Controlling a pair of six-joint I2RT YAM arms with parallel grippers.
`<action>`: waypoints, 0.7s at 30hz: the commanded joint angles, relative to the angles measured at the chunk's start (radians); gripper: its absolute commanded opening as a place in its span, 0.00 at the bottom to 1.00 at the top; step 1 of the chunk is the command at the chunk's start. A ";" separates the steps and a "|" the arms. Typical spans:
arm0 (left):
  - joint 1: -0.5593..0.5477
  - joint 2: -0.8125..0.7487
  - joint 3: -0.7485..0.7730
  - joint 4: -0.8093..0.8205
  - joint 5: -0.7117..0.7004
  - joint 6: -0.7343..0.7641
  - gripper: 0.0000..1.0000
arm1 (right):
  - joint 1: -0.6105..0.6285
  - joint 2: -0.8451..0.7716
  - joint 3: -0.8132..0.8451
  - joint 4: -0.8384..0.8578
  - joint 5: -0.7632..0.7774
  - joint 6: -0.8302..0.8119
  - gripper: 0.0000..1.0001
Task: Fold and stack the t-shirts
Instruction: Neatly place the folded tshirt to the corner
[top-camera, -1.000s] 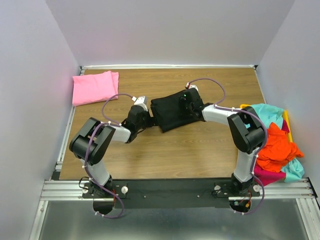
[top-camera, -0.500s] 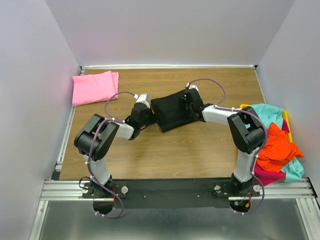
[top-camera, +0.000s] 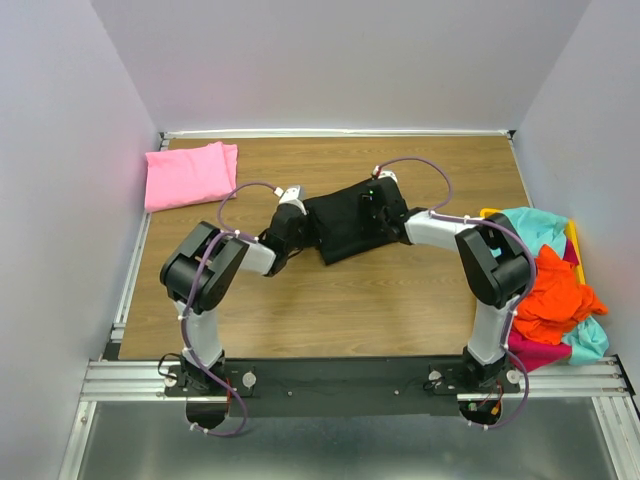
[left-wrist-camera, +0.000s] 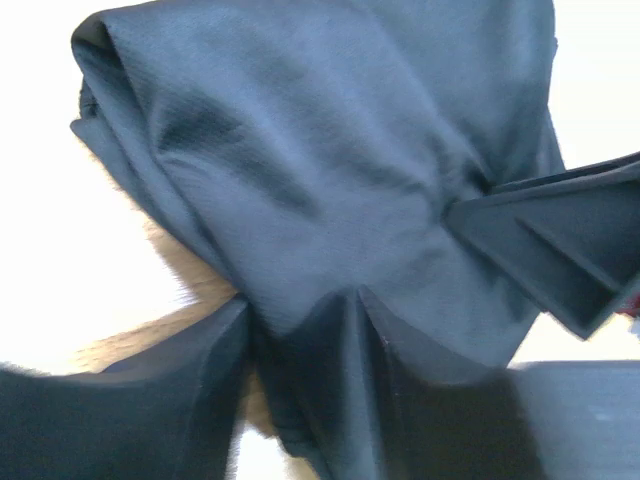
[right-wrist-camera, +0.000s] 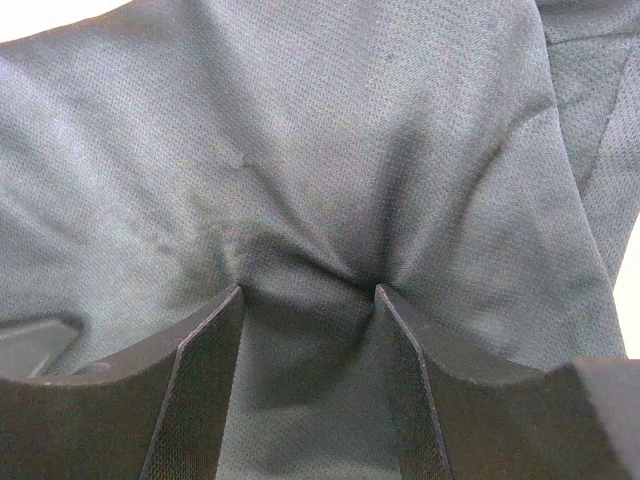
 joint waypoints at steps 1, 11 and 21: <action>-0.008 0.042 0.010 -0.060 -0.060 0.009 0.40 | 0.005 0.001 -0.041 -0.064 -0.026 0.000 0.62; -0.009 0.051 0.060 -0.132 -0.119 0.083 0.00 | 0.005 -0.068 -0.069 -0.064 -0.034 -0.009 0.62; -0.009 -0.027 0.210 -0.379 -0.185 0.319 0.00 | 0.005 -0.182 -0.079 -0.066 -0.021 -0.033 0.66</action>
